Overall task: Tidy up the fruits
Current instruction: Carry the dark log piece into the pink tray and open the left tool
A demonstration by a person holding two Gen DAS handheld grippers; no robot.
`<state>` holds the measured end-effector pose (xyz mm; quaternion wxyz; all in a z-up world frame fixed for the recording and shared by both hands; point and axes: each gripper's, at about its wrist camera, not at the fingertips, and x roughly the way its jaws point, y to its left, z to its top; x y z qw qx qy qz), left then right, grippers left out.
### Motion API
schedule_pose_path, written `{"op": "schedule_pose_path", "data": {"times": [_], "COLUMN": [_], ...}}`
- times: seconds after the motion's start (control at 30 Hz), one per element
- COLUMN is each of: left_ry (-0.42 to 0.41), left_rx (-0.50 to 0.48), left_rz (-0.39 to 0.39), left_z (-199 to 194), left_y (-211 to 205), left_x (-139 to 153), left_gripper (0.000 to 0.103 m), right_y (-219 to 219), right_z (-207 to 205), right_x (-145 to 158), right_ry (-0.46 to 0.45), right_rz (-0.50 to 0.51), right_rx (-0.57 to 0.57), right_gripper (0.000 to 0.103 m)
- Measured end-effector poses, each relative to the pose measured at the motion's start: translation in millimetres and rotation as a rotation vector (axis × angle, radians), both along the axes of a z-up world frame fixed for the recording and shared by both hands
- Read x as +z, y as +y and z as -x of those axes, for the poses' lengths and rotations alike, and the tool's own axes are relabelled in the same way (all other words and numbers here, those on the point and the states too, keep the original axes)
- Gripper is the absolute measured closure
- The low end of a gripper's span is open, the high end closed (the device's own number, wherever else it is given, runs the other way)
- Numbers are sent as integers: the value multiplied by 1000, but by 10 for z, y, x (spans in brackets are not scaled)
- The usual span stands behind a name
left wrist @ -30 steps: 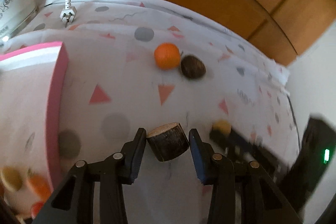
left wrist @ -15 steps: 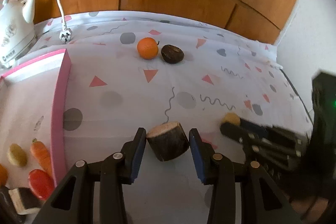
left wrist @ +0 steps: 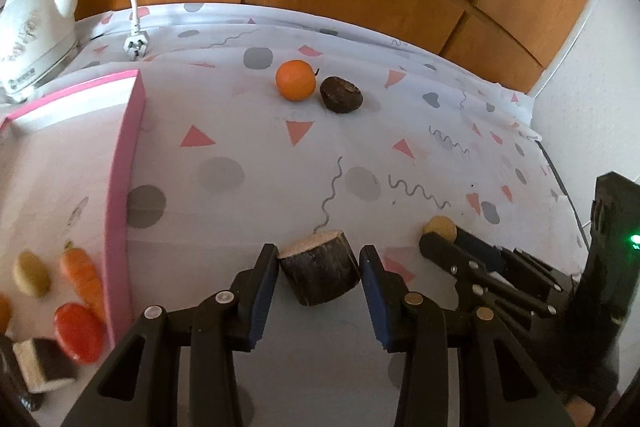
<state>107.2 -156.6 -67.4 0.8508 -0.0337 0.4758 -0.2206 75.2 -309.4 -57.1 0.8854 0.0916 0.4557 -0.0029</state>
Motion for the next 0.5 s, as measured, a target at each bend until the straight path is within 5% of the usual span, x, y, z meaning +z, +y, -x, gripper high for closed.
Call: {"op": "schedule_pose_path", "data": {"times": [0.5], "left_ry": [-95], "left_rx": [138], "left_rz": [12], "left_z": [265], "left_y": [645], "left_x": [487], "left_gripper": [61], "right_y": [88], "right_z": [-3], "right_x": [1], "right_ry": [6], "right_rz": [68], "right_rx": [8], "right_gripper": [75]}}
